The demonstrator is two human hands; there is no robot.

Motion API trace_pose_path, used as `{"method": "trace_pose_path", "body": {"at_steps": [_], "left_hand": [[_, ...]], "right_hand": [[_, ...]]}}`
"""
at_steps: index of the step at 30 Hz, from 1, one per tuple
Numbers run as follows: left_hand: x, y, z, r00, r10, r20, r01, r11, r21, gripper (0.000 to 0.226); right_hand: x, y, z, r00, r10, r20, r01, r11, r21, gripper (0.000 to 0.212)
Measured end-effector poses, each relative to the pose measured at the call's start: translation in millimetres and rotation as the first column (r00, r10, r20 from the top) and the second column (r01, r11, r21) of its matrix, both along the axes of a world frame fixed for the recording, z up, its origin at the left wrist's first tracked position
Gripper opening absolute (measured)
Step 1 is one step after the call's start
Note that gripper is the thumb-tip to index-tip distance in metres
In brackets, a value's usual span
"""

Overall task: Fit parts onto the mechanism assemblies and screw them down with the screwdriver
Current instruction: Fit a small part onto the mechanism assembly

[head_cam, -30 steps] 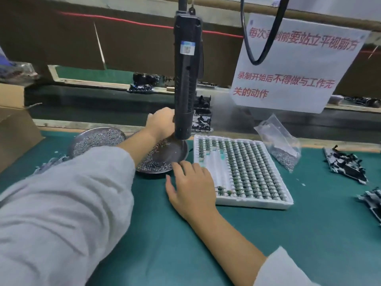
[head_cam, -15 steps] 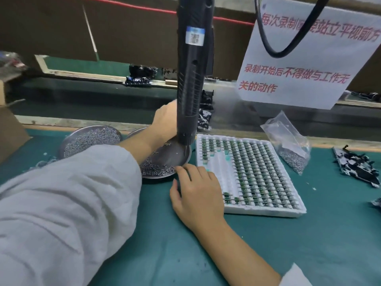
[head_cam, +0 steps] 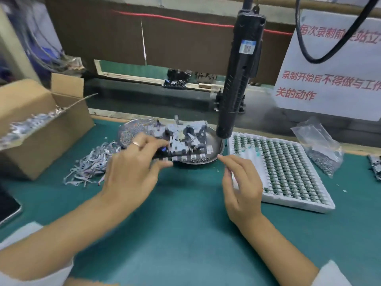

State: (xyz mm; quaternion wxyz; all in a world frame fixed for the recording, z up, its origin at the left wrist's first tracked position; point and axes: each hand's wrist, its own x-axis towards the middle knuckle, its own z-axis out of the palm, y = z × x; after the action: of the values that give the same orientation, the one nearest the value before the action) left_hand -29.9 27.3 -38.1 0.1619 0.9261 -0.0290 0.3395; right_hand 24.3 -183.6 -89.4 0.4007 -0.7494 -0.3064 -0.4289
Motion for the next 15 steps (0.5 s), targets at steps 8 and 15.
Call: {"method": "trace_pose_path", "body": {"at_steps": [8,15], "left_hand": [[-40,8,-60,0.959,-0.258,-0.116,0.28,0.927,0.248,0.038],[-14,56,-46,0.999,0.05,-0.002,-0.049,0.984,0.173,0.038]], "right_hand": [[-23,10,-6,0.961,0.243,-0.134,-0.273,0.741,-0.614,0.044],[-20,10,-10,0.986,0.056,-0.157,-0.152,0.695,-0.703,0.031]]}}
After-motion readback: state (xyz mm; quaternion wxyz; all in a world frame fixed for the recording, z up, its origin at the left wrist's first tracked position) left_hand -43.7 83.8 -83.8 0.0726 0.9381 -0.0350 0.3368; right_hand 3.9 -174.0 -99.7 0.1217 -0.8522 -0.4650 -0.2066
